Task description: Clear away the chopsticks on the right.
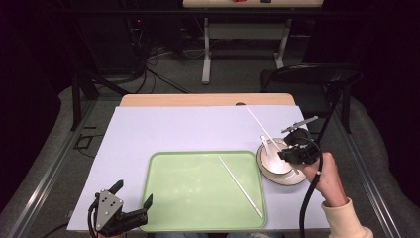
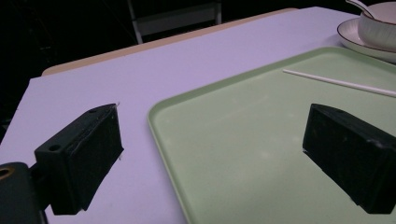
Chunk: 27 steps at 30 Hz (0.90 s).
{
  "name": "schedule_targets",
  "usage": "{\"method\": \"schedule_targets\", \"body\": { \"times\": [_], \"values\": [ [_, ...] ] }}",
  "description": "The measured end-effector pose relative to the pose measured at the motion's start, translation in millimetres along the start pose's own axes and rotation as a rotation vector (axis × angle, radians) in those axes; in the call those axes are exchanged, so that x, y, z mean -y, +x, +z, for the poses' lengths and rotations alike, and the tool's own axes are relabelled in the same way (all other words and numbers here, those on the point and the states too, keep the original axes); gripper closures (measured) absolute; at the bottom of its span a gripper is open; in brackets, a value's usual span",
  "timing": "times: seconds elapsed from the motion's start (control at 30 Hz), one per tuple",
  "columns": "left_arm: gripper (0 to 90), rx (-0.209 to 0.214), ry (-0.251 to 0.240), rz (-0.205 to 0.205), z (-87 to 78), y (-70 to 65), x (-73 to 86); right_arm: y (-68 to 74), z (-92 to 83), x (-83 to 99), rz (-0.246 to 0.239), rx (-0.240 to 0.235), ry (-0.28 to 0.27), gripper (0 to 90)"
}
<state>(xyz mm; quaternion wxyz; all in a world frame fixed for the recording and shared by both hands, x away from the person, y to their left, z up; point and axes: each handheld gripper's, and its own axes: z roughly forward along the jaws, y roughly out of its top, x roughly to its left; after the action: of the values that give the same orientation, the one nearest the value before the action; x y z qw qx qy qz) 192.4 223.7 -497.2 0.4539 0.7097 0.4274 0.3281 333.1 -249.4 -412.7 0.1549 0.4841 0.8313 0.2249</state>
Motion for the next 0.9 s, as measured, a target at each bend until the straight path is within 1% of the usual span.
{"method": "schedule_targets", "body": {
  "times": [0.13,0.17,0.2,0.27,0.3,0.33,0.43,0.5,0.53,0.57,0.6,0.67,0.7,0.8,0.9],
  "values": [
    [4.7,0.003,0.007,0.005,0.5,-0.4,-0.4,0.0,0.0,0.0,0.000,0.000,0.000,83.6],
    [4.7,0.004,0.005,0.003,0.4,-0.3,-0.3,20.2,7.3,8.1,0.011,-0.043,-0.002,83.6],
    [4.7,0.003,0.006,0.003,0.4,-0.1,-0.3,30.7,15.1,13.0,0.016,-0.066,0.009,83.6],
    [4.7,0.003,0.009,0.006,0.7,-0.4,-0.5,40.3,23.4,17.1,0.008,-0.078,0.026,83.5],
    [4.7,0.003,0.008,0.007,0.7,-0.5,-0.5,46.2,29.3,19.6,-0.001,-0.090,0.044,83.5],
    [4.7,0.004,0.008,0.006,0.6,-0.4,-0.5,49.4,33.0,20.8,-0.005,-0.095,0.055,83.5],
    [4.6,0.004,0.004,0.002,0.3,0.1,-0.2,61.1,50.9,25.9,-0.016,-0.119,0.101,83.4],
    [4.7,0.003,0.000,0.001,0.4,0.0,-0.1,65.8,60.8,29.4,-0.021,-0.125,0.124,83.4],
    [4.6,0.003,0.000,0.001,0.4,0.0,-0.1,65.8,60.8,29.4,-0.021,-0.125,0.124,83.4],
    [4.6,0.005,0.003,0.003,0.3,0.1,-0.3,68.7,67.0,32.0,-0.031,-0.128,0.149,83.4],
    [4.6,0.005,0.001,0.004,0.5,-0.1,-0.1,70.7,73.8,34.8,-0.029,-0.130,0.170,83.4],
    [4.6,0.005,0.000,0.003,0.4,0.0,-0.1,70.7,77.3,36.0,-0.028,-0.130,0.184,83.4],
    [4.6,0.005,0.000,0.003,0.4,0.0,-0.1,71.1,79.4,36.9,-0.019,-0.132,0.185,83.4],
    [4.6,0.005,0.000,0.004,0.5,-0.1,-0.2,73.3,83.9,38.2,-0.016,-0.133,0.194,83.4],
    [4.7,0.008,0.005,0.006,0.6,-0.2,-0.4,76.8,90.5,38.0,-0.026,-0.137,0.208,83.3]
  ]
}}
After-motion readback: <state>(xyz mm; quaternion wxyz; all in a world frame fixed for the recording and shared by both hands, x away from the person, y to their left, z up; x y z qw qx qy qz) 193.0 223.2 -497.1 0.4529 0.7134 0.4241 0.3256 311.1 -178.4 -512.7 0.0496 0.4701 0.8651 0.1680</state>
